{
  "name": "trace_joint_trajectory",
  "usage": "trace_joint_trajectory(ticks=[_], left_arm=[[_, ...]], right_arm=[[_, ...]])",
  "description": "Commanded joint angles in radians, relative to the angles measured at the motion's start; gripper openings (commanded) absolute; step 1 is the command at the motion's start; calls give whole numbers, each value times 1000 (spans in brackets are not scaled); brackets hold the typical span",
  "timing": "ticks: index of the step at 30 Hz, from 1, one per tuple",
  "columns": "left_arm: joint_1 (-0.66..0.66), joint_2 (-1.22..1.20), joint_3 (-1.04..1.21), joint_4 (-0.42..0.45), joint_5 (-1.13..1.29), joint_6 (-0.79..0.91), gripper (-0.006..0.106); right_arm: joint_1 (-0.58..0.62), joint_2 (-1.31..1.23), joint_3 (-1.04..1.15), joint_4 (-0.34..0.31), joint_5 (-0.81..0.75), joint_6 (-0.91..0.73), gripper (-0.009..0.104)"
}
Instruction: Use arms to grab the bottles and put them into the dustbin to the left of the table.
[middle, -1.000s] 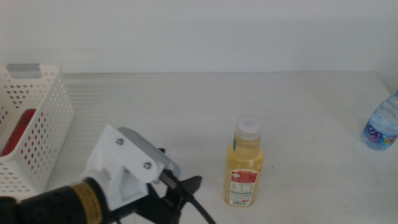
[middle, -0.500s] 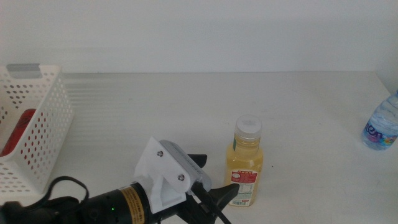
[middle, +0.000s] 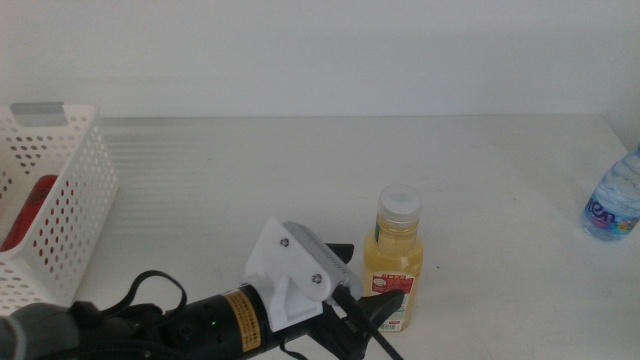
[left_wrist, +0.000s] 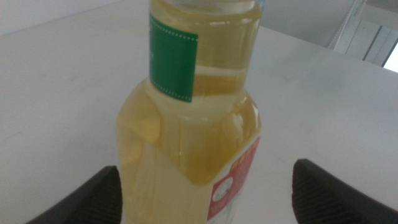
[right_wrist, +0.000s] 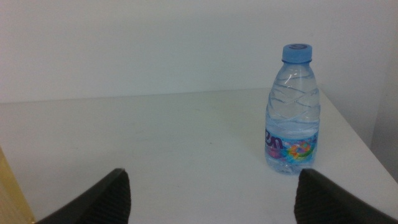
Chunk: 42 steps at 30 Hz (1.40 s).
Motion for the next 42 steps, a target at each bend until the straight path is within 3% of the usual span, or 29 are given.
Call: trace_joint_trajectory(ticks=[1,15,26,42], left_arm=[[-2,-16,-39,-7,-83,-4,90],[-2,84,-111,5,-131,-8,90],[0,104,-170,79,-144,-16,90],[0,235,-256,32,-181,-5,90]], right_arm=[[-5,-27,-9,-3,-76,-8,70],[-5,-27,-9,-3,-76,-8,70],[-5,-27,-9,-3,-76,-8,70],[-5,-27,-9,-3,-76,-8,70]])
